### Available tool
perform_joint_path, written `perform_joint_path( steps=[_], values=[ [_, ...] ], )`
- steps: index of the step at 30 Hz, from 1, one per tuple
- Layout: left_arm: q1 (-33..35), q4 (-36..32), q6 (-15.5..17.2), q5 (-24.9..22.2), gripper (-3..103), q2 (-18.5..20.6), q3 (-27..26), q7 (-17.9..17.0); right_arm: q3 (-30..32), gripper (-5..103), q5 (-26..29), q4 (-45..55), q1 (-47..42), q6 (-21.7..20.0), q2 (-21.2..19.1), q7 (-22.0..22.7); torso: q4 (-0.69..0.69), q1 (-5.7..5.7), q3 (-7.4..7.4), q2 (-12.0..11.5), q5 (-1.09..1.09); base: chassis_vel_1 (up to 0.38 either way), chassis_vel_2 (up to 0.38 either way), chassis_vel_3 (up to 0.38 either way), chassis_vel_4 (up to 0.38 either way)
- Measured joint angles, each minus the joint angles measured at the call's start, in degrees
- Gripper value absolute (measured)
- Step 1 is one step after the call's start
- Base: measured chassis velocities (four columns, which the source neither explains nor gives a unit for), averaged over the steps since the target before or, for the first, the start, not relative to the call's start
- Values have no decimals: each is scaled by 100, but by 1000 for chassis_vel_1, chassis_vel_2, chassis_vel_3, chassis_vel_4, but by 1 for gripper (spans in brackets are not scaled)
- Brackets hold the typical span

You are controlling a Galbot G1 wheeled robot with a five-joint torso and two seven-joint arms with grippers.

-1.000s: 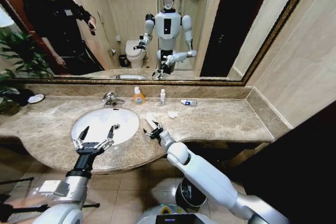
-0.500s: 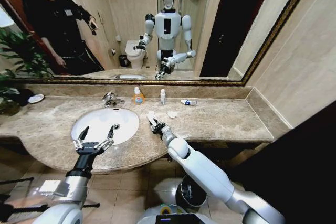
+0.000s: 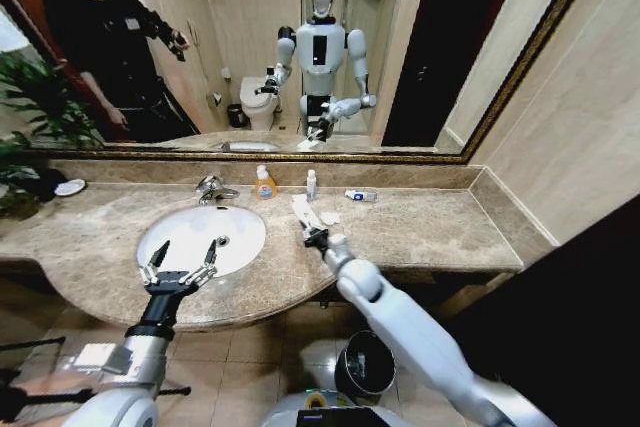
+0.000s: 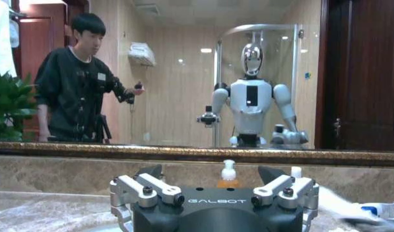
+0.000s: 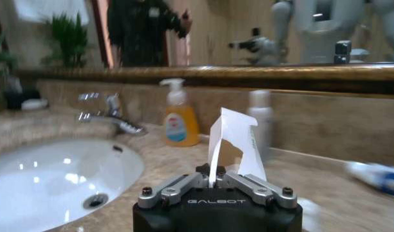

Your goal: Pick up the trash from the sink and place it in the trash bin.

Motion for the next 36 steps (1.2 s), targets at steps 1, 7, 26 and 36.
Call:
perform_joint_path(
  steps=[1, 7, 26, 36],
  values=[
    [0, 0, 0, 0, 100, 0, 0, 0, 0, 0, 0, 0, 0, 0, 0, 0, 0, 0, 0, 0, 0, 0, 0, 0, 0],
    [0, 0, 0, 0, 100, 0, -1, -3, 2028, 0, 1287, -614, -821, 1015, -552, -2888, 1, 0, 0, 1, -1, 0, 0, 0, 0],
    [0, 0, 0, 0, 100, 0, -1, -2, 5111, 0, 784, -3598, -2413, 1625, -820, -8903, -1, 0, 0, 1, -2, 0, 0, 0, 0],
    [0, 0, 0, 0, 100, 1, -1, -3, 5000, 0, -669, -6060, -2048, 3580, 104, -8231, 1, 0, 0, 0, 0, 0, 0, 0, 0]
  ],
)
